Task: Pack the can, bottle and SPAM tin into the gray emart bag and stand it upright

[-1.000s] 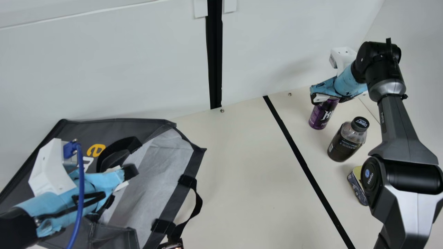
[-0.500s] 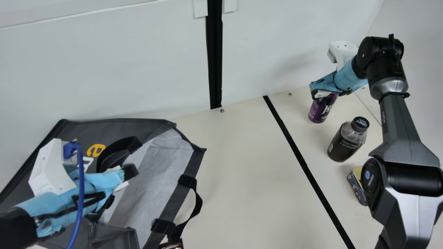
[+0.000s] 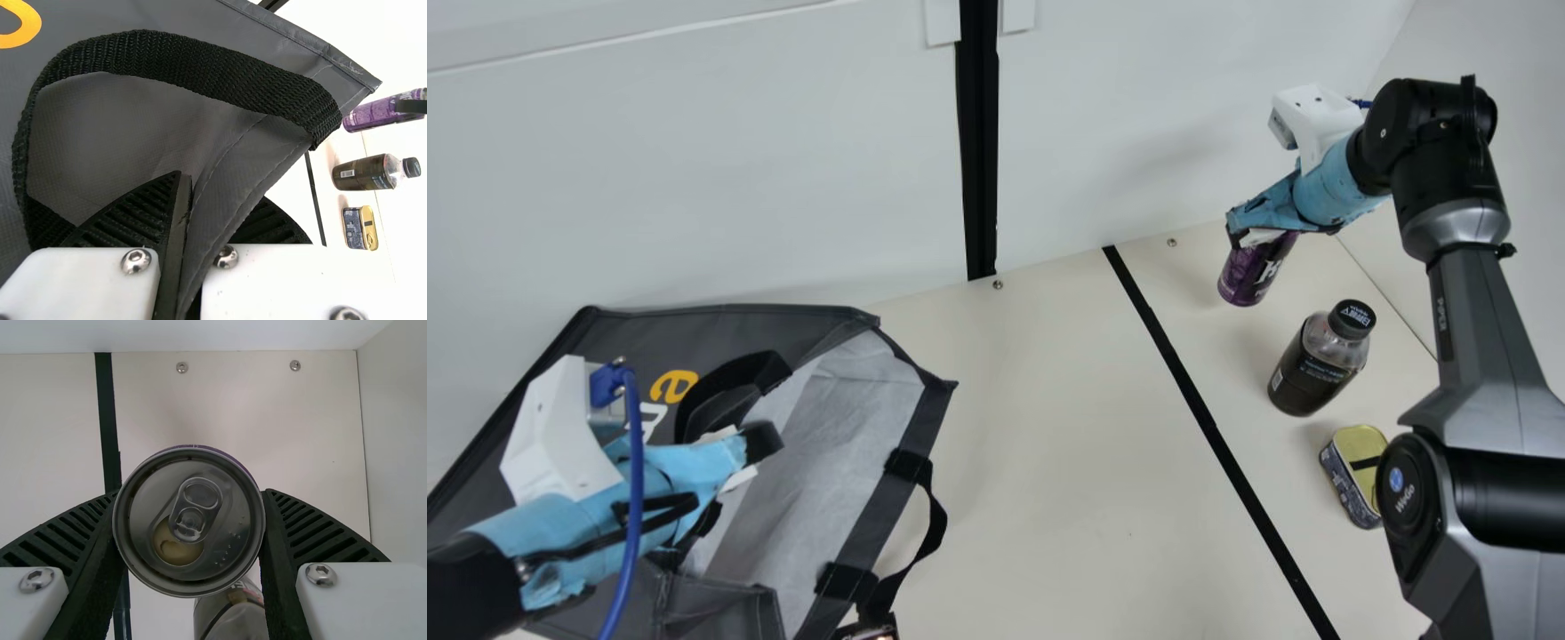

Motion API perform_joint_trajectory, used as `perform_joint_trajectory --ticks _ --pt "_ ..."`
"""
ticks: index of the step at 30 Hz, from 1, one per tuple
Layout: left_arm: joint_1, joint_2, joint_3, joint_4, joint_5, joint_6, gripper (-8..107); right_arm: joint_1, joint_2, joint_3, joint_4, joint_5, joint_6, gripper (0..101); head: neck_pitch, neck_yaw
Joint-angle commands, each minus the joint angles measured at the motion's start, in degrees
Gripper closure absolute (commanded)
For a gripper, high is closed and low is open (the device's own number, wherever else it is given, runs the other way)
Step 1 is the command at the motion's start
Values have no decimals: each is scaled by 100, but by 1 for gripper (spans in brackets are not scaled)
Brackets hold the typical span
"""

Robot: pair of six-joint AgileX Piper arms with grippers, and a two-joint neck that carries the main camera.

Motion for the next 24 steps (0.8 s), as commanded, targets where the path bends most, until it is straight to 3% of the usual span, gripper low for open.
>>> perform_joint_trajectory --ticks 1,24 --pt "0 0 0 0 0 0 107 13 -134 109 10 -6 -35 101 -130 -5" --pt "0 0 0 0 0 0 107 183 -1643 1529 231 -6 -1047 101 -130 -5"
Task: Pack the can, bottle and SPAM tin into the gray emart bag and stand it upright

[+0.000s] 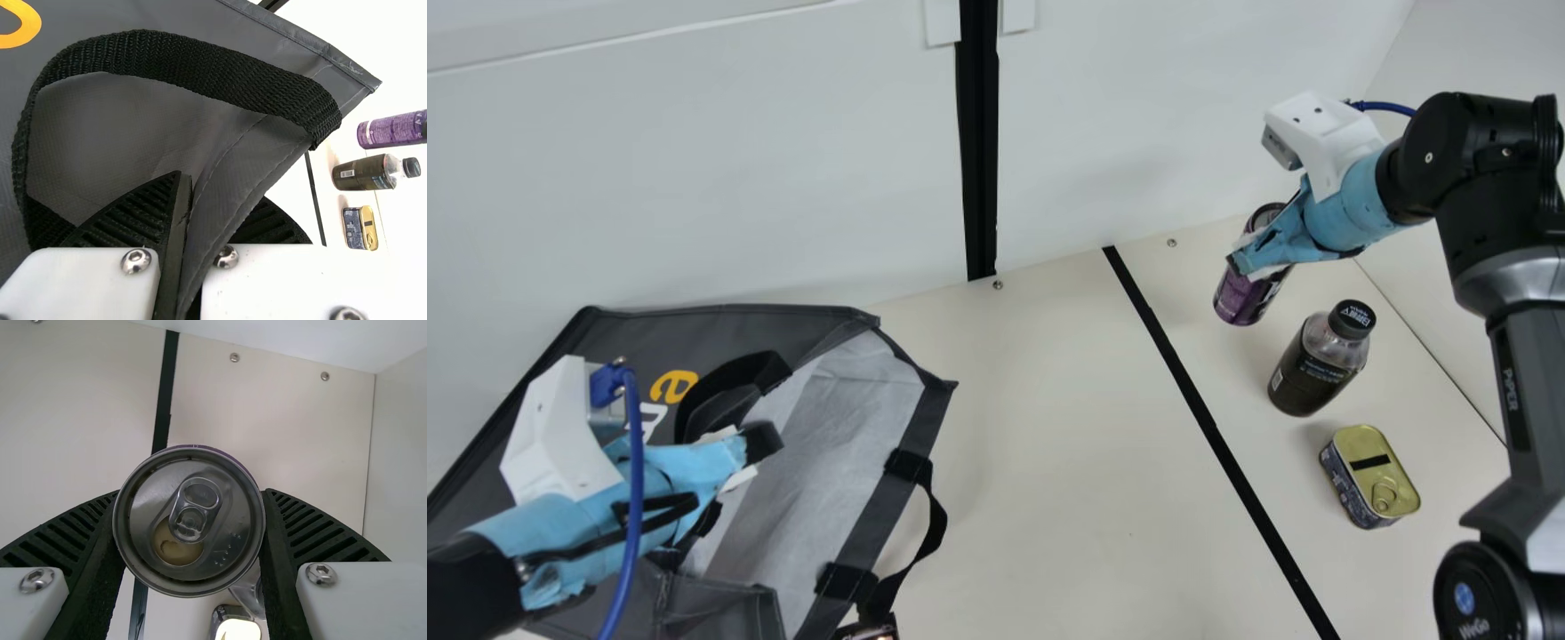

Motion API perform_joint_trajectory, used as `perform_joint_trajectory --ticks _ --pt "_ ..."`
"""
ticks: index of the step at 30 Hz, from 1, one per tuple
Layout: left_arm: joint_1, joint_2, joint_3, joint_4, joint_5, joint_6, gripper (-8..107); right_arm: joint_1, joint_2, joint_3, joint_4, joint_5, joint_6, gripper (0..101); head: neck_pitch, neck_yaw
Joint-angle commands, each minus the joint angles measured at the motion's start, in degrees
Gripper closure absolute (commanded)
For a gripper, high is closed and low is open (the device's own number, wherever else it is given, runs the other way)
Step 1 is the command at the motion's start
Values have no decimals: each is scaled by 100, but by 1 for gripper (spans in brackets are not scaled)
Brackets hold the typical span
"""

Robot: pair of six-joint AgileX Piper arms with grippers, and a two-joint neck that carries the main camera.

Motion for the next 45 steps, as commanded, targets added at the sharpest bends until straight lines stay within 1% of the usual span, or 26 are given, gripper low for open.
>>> perform_joint_trajectory --ticks 1,26,45 --pt "0 0 0 0 0 0 107 14 -145 141 7 0 -57 101 -130 -5" --pt "0 0 0 0 0 0 107 98 -1642 1648 288 0 -619 101 -130 -5" --pt "0 0 0 0 0 0 107 541 -2752 2739 370 0 -623 101 -130 -5"
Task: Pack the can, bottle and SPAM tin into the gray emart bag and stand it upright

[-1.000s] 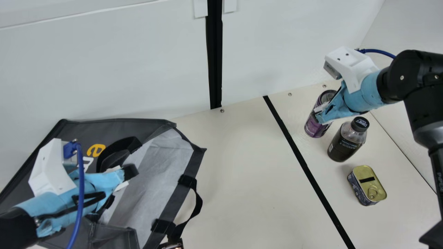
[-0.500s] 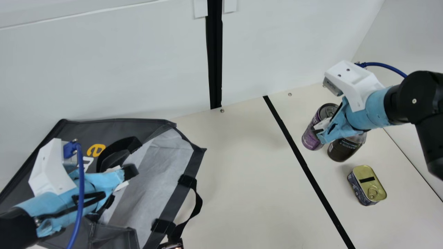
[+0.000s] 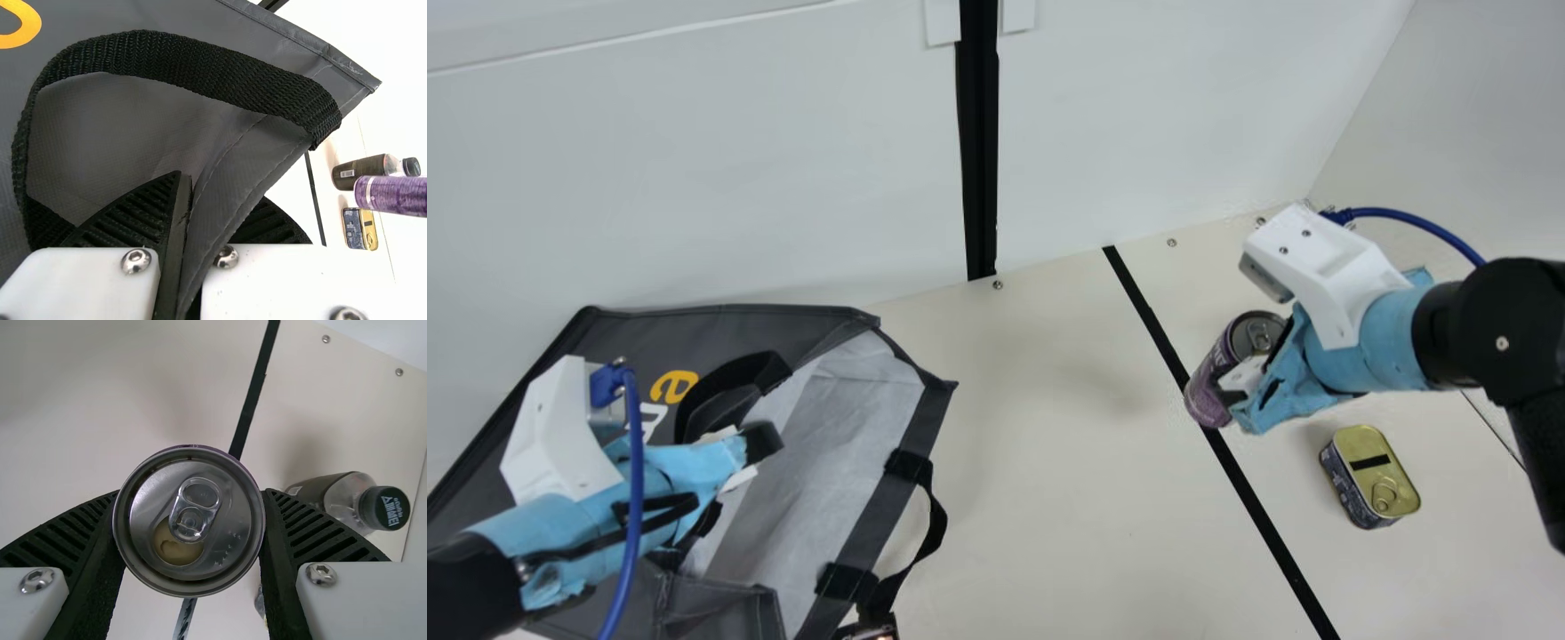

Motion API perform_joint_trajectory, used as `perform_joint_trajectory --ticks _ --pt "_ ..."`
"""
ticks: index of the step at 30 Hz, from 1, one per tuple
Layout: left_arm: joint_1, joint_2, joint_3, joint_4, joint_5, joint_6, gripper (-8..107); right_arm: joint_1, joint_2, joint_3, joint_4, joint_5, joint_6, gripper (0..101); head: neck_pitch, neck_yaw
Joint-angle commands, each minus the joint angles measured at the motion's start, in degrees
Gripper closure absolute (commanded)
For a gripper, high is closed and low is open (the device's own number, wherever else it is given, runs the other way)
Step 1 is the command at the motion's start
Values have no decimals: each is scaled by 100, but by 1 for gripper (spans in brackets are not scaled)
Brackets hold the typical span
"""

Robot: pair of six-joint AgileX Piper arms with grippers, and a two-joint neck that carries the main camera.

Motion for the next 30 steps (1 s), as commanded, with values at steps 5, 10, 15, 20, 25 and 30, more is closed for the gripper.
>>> perform_joint_trajectory --ticks 5,10,15,20,25,30 --pt "0 0 0 0 0 0 107 175 -312 321 101 0 41 101 -130 -5" --pt "0 0 0 0 0 0 107 352 -541 567 165 0 51 101 -130 -5" --pt "0 0 0 0 0 0 107 494 -707 770 266 0 8 101 -130 -5" --pt "0 0 0 0 0 0 107 682 -828 914 348 0 -9 101 -130 -5" --pt "0 0 0 0 0 0 107 902 -932 1012 405 0 -2 101 -130 -5" --pt "0 0 0 0 0 0 107 1079 -1034 1132 500 0 -28 101 -130 -5"
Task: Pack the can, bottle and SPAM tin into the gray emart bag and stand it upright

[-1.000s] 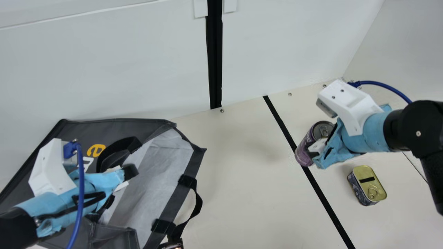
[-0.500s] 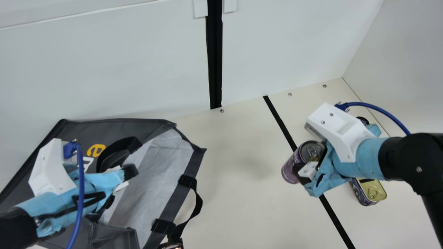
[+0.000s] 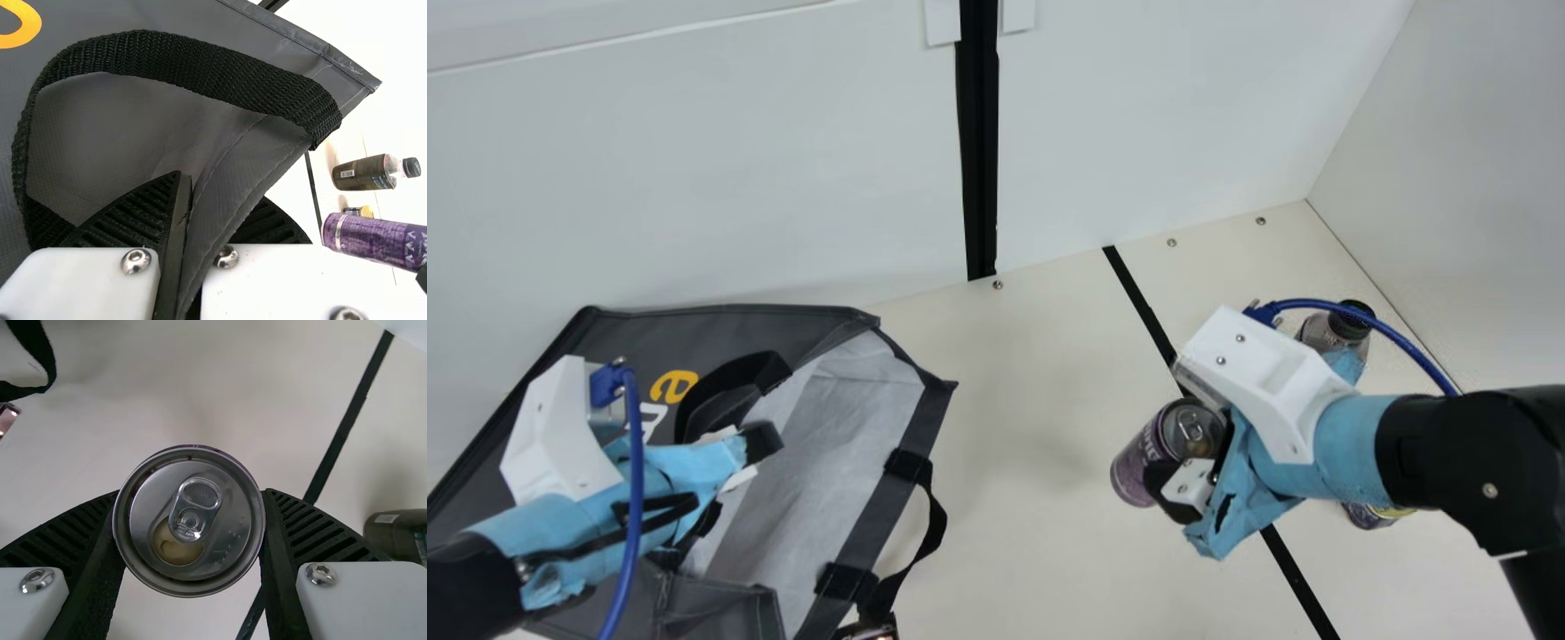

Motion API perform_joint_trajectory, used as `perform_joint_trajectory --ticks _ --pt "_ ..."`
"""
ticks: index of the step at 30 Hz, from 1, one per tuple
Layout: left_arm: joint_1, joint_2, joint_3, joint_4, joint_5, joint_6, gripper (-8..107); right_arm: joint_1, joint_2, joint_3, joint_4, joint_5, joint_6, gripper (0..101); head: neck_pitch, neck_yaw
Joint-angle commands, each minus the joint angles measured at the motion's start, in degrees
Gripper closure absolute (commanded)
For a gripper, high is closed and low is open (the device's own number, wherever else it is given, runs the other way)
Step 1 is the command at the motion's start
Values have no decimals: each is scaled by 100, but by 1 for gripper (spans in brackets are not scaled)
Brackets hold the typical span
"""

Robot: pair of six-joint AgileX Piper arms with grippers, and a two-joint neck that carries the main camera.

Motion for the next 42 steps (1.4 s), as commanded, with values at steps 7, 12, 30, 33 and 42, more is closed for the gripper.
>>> perform_joint_trajectory --ticks 7,12,30,33,42 --pt "0 0 0 0 0 0 107 256 -132 89 326 -7 3 101 -130 -14" --pt "0 0 0 0 0 0 107 505 -211 -17 542 -7 196 101 -130 -14" --pt "0 0 0 0 0 0 107 1154 -483 -602 1158 -7 778 101 -130 -14" --pt "0 0 0 0 0 0 107 1174 -472 -680 1300 -7 790 101 -130 -14" --pt "0 0 0 0 0 0 107 1178 -357 -800 1720 -7 678 101 -130 -14"
